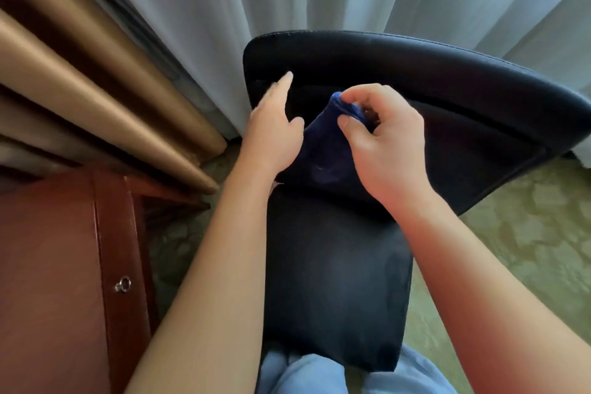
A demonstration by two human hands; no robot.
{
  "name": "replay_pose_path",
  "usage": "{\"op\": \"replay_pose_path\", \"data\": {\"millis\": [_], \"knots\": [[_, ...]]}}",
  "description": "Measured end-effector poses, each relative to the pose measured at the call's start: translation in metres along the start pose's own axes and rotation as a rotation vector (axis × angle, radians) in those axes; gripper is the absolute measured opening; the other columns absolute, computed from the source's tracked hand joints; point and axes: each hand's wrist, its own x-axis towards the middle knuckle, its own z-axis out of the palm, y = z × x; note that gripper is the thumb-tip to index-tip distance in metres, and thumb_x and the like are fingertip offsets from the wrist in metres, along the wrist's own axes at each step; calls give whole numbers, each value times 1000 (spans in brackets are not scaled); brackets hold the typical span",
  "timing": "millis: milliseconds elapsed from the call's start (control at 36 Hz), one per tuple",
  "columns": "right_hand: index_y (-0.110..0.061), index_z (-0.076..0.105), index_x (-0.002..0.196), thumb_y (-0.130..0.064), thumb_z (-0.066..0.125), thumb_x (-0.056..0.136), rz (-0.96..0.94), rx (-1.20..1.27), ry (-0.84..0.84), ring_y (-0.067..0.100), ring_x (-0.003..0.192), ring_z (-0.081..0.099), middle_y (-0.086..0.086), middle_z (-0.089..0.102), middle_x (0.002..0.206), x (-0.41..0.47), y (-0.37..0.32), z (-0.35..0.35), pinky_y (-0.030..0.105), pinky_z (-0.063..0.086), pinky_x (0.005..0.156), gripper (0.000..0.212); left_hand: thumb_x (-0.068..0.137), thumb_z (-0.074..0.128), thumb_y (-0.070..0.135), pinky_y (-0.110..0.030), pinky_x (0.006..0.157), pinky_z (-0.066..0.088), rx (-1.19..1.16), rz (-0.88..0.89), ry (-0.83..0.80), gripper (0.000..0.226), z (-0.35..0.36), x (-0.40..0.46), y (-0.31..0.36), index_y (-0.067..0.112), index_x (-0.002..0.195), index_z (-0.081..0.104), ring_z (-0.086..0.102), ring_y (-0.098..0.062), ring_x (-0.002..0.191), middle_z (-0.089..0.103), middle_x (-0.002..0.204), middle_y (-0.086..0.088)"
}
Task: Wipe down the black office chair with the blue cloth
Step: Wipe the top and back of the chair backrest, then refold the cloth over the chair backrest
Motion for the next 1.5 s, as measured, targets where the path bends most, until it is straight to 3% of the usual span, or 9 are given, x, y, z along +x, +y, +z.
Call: {"op": "replay_pose_path", "data": {"millis": [139, 278, 417, 639, 861, 1000, 1111, 1389, 1500], "knots": [[-21, 71, 100, 0, 64, 83, -66, 89, -63, 1, 89, 59, -4, 66, 95, -27, -24, -41, 12, 45, 78, 28, 81, 58, 5, -45, 95, 56, -65, 52, -242, 65, 4, -74, 22, 45, 132, 55, 64, -9, 112, 69, 120, 15], [-24, 71, 101, -1, 63, 84, -171, 115, -183, 0, 92, 59, -7, 65, 97, -54, -49, -79, 10, 43, 80, 29, 70, 65, 16, -52, 82, 59, -199, 22, -47, 30, 7, -139, 35, 23, 99, 68, 71, -18, 92, 74, 91, 3], [-27, 69, 99, -3, 63, 86, -253, 119, -284, -3, 93, 59, -10, 65, 100, -88, -74, -103, 8, 42, 80, 28, 80, 74, 4, -52, 89, 57, -324, -59, 66, 24, 5, -200, 23, 16, 99, 67, 72, -21, 92, 75, 93, -4], [-25, 70, 106, -1, 61, 85, -314, 191, -403, -1, 97, 61, -11, 68, 101, -148, -121, -88, 10, 45, 84, 33, 79, 70, 0, -49, 89, 56, -256, -150, 126, 25, -17, -289, -24, 16, 98, 71, 71, -17, 93, 76, 91, 0], [-27, 58, 135, -5, 63, 90, -338, 119, -525, 4, 108, 58, -10, 65, 114, -218, -164, -28, 20, 43, 98, 51, 85, 72, 9, -45, 83, 59, -364, -236, 465, 17, -64, -384, -124, 24, 92, 71, 71, -17, 89, 75, 89, 5], [-24, 65, 124, -3, 63, 89, -327, 72, -618, 6, 110, 59, -9, 66, 117, -282, -190, 39, 16, 44, 97, 41, 88, 70, 5, -14, 68, 53, -485, -274, 675, 22, -107, -458, -200, 27, 94, 68, 69, -5, 88, 73, 92, 9], [-29, 65, 108, -1, 64, 87, -310, 81, -716, 2, 90, 59, -15, 64, 96, -341, -211, 94, -1, 37, 78, 34, 87, 68, 2, -16, 69, 51, -558, -326, 816, 29, -139, -515, -260, 31, 91, 66, 67, 0, 84, 71, 88, 15], [-26, 60, 95, -4, 62, 89, -136, 117, -943, -6, 67, 54, -14, 61, 79, -452, -220, 210, 5, 41, 63, 23, 91, 63, 8, -31, 78, 56, -604, -486, 742, 19, -190, -600, -389, 25, 100, 65, 70, -9, 90, 73, 96, 4], [-27, 60, 90, -7, 61, 87, -24, 18, -1003, 13, 71, 59, -8, 62, 78, -474, -196, 251, 36, 56, 71, 20, 92, 63, 9, -31, 75, 54, -570, -598, 641, 17, -181, -599, -433, 24, 99, 66, 68, -11, 87, 72, 95, 4]]}}
